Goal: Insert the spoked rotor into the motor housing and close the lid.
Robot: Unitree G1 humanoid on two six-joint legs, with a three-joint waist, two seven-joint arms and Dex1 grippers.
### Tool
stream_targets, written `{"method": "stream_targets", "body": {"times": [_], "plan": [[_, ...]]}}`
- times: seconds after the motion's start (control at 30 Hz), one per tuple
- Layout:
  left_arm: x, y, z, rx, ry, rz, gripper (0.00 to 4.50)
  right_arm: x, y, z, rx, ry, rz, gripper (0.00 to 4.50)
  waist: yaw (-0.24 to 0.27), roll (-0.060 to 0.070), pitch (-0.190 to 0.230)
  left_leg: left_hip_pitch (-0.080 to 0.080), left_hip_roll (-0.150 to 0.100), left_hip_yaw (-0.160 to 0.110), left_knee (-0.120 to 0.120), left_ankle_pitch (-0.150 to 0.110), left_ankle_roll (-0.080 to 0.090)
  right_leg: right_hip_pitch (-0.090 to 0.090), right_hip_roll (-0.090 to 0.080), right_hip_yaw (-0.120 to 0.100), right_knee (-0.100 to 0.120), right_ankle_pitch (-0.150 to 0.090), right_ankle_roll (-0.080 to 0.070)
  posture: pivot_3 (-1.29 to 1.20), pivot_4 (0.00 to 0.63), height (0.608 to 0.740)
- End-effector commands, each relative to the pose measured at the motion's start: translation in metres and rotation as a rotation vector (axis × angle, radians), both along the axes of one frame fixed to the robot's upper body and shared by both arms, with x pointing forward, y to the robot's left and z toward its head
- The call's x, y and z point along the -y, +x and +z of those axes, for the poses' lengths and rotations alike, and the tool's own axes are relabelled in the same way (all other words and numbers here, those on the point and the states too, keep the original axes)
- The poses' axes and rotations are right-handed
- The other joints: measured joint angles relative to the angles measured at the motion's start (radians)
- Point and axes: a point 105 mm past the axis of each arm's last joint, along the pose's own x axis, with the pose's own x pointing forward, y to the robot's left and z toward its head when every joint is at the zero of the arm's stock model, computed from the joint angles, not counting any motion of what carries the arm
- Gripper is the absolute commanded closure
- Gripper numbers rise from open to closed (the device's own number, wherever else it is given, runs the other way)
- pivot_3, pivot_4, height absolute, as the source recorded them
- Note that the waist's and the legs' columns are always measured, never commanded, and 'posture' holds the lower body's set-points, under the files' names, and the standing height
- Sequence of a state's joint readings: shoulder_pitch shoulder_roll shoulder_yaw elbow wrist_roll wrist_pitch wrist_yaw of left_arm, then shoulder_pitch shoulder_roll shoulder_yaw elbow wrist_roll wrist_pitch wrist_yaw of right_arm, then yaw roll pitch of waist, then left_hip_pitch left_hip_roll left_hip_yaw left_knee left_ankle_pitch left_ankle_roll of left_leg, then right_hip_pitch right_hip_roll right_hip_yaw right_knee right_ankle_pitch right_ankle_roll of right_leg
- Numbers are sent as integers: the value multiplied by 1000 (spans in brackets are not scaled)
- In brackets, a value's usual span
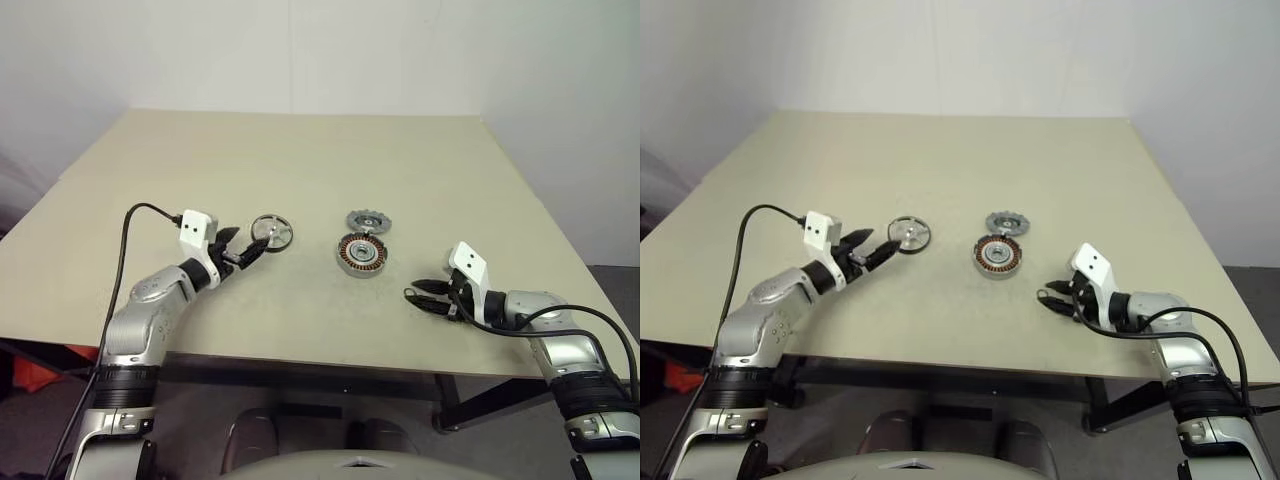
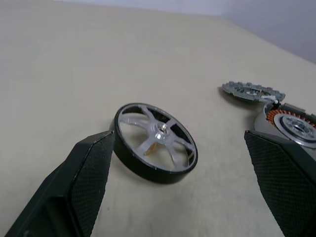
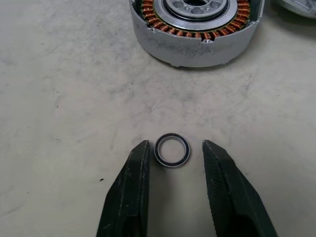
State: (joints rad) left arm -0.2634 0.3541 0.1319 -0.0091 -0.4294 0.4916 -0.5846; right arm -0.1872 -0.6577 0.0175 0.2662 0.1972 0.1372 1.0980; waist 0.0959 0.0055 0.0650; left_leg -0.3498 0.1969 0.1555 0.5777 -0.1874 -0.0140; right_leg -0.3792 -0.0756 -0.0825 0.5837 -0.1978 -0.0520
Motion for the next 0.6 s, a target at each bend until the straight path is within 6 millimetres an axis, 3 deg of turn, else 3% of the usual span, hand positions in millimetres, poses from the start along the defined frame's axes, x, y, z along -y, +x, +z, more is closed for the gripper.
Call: {"method": "stream_targets", "body": {"times": [0.03, 0.13, 0.23, 0.43, 0.6], "plan": [[-3, 3, 15, 49, -7, 2, 0, -3, 4, 6, 21, 4, 13, 2626, 0, 0, 0, 0, 0, 0, 0, 0, 0, 0, 0, 0, 0, 0, 0, 0, 0, 740], [-3, 3, 15, 50, -6, 4, 0, -2, 6, 7, 23, 7, 4, 2999, 0, 0, 0, 0, 0, 0, 0, 0, 0, 0, 0, 0, 0, 0, 0, 0, 0, 740], [-3, 3, 15, 51, -4, 6, 0, -1, 9, 9, 28, 7, -5, 3850, 0, 0, 0, 0, 0, 0, 0, 0, 0, 0, 0, 0, 0, 0, 0, 0, 0, 740], [-4, 3, 15, 53, -1, 10, 0, -3, 18, 18, 65, 24, -24, 3892, 0, 0, 0, 0, 0, 0, 0, 0, 0, 0, 0, 0, 0, 0, 0, 0, 0, 740], [-4, 4, 14, 51, 2, 13, 0, -18, 39, 54, 162, 148, -53, 3892, -3, 0, 0, 0, 0, 0, 0, 0, -1, -2, 0, 1, 2, 0, 0, 0, 0, 740]]}}
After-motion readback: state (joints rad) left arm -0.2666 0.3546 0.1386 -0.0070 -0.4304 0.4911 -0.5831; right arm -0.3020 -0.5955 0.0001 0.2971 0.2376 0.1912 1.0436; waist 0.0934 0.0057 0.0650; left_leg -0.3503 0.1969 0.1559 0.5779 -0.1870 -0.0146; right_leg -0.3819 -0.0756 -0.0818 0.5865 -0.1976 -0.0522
